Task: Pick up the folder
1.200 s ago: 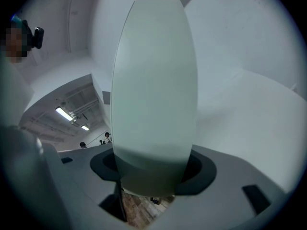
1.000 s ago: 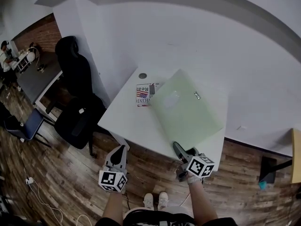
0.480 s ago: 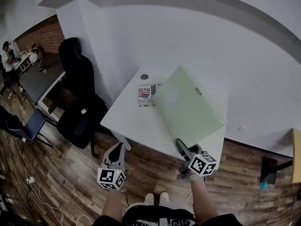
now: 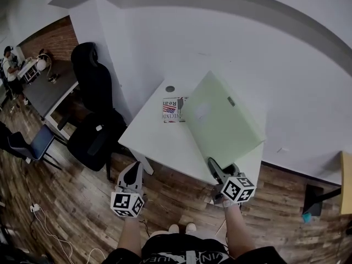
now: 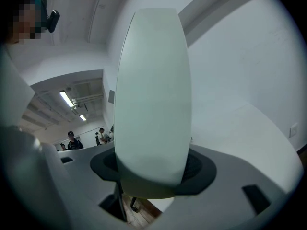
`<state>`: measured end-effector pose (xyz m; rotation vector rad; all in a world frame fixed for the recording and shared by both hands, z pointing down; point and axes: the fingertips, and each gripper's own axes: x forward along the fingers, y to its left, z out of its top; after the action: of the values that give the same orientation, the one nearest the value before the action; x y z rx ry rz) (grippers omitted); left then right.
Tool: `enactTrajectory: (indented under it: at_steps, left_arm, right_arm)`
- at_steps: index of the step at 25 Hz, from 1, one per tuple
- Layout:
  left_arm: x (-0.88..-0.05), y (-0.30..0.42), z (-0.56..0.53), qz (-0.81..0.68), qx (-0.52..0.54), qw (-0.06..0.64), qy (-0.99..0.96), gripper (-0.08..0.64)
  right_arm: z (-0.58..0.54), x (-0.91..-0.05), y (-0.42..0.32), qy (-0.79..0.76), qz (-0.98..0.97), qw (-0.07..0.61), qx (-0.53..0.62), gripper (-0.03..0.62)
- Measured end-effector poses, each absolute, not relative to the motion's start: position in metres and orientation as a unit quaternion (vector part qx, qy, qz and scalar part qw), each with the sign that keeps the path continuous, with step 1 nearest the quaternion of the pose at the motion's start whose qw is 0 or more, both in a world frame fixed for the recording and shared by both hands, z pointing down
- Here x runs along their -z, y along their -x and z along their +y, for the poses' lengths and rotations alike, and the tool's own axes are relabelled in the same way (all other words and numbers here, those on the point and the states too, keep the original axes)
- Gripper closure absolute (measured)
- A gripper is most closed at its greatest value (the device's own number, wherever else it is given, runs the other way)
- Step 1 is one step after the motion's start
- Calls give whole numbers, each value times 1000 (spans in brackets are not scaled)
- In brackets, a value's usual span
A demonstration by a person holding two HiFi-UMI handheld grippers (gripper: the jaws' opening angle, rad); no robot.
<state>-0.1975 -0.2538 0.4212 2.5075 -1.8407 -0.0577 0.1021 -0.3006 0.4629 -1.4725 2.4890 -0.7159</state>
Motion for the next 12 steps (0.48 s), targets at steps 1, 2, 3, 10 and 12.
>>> enactTrajectory:
  at_steps: [1, 2, 3, 10, 12]
  left_arm:
    - [-420, 198, -254, -592, 18, 15, -805, 545]
    - [-420, 199, -253, -593, 17, 15, -805, 545]
    - [-420, 201, -253, -594, 17, 15, -804, 545]
    - [-421, 207, -249, -601, 19, 20, -799, 545]
    - [-420, 210, -248, -603, 20, 19, -797, 545]
  right_arm:
    - [-301, -461, -103, 494, 833, 81, 234, 298]
    - [-301, -460, -104, 495, 834, 81, 228, 298]
    - [-301, -458, -104, 497, 835, 80, 222, 298]
    - [-298, -450, -107, 513, 836, 72, 180, 298]
    - [-298, -447, -106, 516, 835, 76, 176, 298]
